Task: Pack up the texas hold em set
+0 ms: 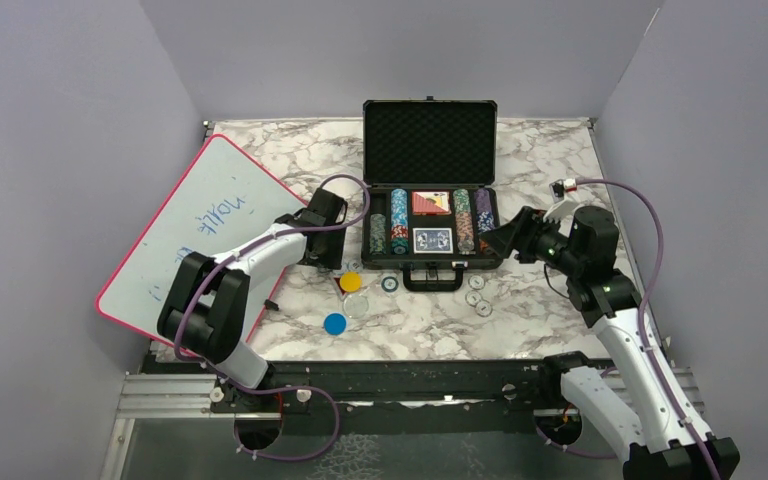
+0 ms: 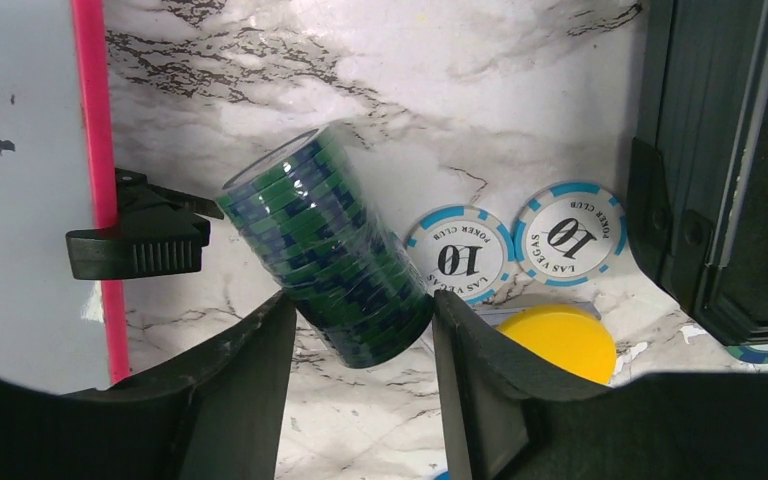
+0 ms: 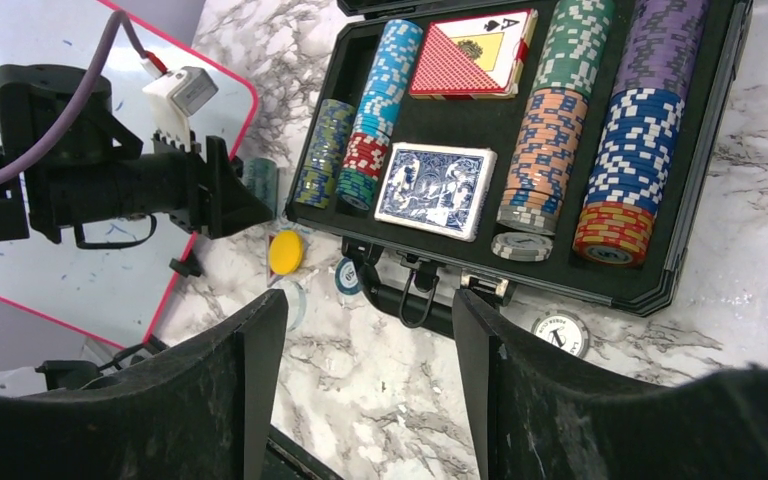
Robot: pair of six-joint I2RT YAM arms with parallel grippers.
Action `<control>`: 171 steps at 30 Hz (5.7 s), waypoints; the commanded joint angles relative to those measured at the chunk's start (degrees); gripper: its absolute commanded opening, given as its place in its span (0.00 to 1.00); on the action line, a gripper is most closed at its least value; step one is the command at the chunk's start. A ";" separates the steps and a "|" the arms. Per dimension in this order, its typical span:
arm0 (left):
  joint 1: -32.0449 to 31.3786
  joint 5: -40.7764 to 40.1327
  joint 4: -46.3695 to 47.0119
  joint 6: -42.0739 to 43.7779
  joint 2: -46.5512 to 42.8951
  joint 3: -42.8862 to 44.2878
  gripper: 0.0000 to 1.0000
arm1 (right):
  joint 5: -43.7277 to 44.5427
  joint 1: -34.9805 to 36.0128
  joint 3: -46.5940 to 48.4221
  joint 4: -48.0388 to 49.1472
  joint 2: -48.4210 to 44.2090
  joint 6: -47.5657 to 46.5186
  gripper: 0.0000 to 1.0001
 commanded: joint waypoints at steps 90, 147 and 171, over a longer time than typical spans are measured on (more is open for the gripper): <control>-6.23 -1.73 17.83 -11.00 17.69 26.29 0.23 | 6.01 0.27 -1.42 0.31 -7.31 2.16 0.69; -6.23 8.25 21.75 -6.84 -27.43 -0.43 0.80 | 30.55 15.33 1.50 -19.47 20.07 9.06 0.78; -5.97 8.19 23.01 -6.62 -28.66 -5.75 0.99 | 38.55 24.36 -1.82 -19.22 31.08 17.59 0.70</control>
